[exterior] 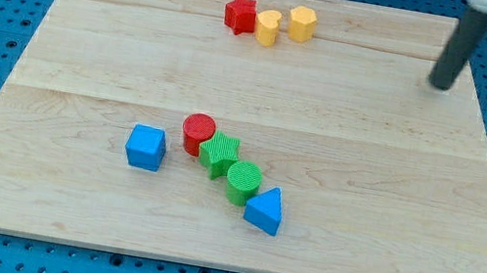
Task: Separate the red star from yellow blocks and place it to the top left side of the yellow heart
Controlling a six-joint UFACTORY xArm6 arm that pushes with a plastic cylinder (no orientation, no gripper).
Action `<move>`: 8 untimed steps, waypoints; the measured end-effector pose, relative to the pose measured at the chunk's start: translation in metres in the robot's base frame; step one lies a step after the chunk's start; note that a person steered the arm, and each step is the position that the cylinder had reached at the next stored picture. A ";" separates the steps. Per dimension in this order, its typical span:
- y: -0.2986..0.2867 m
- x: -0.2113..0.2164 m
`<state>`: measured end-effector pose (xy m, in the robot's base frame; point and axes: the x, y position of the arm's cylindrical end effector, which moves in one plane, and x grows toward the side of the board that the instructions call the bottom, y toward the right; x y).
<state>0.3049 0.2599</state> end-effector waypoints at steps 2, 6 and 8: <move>-0.085 -0.082; -0.304 -0.006; -0.346 0.011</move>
<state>0.3155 -0.0865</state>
